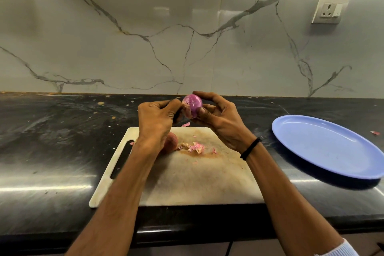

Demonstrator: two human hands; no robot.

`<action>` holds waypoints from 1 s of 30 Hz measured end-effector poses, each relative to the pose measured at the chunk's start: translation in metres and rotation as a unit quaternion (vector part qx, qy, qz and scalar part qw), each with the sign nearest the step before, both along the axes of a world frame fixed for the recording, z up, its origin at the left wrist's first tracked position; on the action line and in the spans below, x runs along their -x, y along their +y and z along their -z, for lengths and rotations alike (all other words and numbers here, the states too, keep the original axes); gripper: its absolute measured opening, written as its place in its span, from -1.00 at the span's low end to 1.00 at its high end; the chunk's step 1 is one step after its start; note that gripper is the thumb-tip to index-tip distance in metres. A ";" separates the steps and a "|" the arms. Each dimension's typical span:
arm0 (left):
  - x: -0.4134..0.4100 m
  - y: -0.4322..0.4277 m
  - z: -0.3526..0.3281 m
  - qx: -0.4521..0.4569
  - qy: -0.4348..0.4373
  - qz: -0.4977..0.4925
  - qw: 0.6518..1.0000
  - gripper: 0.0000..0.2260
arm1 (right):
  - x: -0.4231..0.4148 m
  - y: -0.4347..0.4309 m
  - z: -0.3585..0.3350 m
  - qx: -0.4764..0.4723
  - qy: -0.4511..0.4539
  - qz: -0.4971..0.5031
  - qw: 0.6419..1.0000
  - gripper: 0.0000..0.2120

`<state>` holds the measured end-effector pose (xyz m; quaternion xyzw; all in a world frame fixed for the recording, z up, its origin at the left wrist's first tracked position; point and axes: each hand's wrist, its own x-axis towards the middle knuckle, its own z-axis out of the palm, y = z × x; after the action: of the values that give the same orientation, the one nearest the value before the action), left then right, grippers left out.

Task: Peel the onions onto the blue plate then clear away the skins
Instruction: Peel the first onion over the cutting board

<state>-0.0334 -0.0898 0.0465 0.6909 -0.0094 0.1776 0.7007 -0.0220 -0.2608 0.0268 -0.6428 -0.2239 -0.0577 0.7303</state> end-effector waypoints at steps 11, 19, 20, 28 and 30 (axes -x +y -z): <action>-0.015 0.006 0.013 -0.150 0.017 0.008 0.988 -0.74 | -0.001 -0.003 -0.003 -0.042 0.000 0.026 0.999 -0.51; -0.005 -0.002 0.003 0.085 0.045 0.142 0.985 -0.73 | -0.002 -0.004 -0.002 -0.010 -0.031 0.058 0.998 -0.49; -0.005 -0.002 0.002 0.092 0.054 0.142 0.984 -0.73 | -0.002 -0.004 -0.002 -0.005 -0.036 0.061 0.997 -0.49; -0.006 -0.003 0.004 0.133 0.093 0.154 0.975 -0.79 | -0.005 -0.004 0.004 0.038 -0.065 0.076 0.994 -0.55; -0.006 -0.003 0.004 0.134 0.089 0.147 0.976 -0.82 | -0.006 -0.004 0.004 0.043 -0.064 0.078 0.994 -0.55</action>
<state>-0.0272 -0.0931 0.0426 0.5945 -0.0246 0.0105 0.8037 -0.0165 -0.2647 0.0226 -0.6837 -0.2223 -0.1459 0.6796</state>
